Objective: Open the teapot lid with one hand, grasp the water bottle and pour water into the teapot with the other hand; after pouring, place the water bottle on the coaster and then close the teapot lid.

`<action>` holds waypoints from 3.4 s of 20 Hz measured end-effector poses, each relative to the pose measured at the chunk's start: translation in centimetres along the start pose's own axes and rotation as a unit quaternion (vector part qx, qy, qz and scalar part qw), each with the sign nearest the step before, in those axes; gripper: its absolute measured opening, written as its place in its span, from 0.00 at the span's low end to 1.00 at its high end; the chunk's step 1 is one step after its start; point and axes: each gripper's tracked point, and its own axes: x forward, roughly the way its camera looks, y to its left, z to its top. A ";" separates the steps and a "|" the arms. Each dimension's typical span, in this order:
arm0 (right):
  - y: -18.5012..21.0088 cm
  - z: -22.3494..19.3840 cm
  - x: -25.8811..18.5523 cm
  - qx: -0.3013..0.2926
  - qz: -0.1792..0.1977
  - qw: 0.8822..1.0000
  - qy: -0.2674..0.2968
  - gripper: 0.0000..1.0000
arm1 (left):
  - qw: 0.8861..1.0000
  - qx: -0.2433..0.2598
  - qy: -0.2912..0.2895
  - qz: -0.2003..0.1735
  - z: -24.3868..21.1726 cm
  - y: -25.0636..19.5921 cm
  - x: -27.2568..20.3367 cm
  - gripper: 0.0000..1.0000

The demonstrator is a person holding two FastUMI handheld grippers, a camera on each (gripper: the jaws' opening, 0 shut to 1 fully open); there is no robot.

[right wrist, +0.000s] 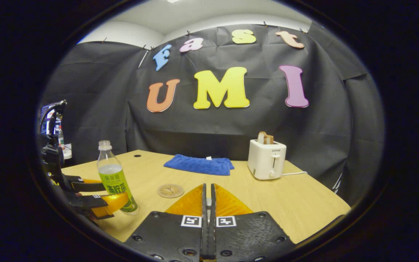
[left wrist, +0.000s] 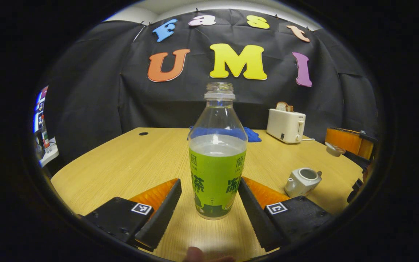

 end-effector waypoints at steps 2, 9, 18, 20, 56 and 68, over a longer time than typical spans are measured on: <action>-0.2 0.0 -0.1 0.002 0.000 1.000 0.000 0.00 | 1.000 0.010 0.005 0.003 -0.3 0.0 0.2 0.89; -1.0 0.3 -0.5 0.005 0.004 1.000 -0.003 0.00 | 0.994 0.099 0.024 0.036 0.7 1.7 -0.2 0.76; -3.5 -0.1 -1.6 0.004 -0.003 1.000 0.001 0.00 | 0.929 0.356 0.007 0.100 5.6 3.9 -1.1 0.73; -4.3 -0.3 -1.9 0.004 -0.008 1.000 0.001 0.00 | 0.910 0.401 0.016 0.102 6.0 4.0 -1.0 0.73; -11.7 -3.4 -4.6 0.045 -0.038 0.998 0.011 0.00 | 0.576 0.809 0.104 0.058 5.4 -4.5 0.7 0.73; -11.6 -3.5 -4.8 0.047 -0.032 0.998 0.011 0.00 | 0.518 0.845 0.115 0.063 6.0 -5.3 0.5 0.73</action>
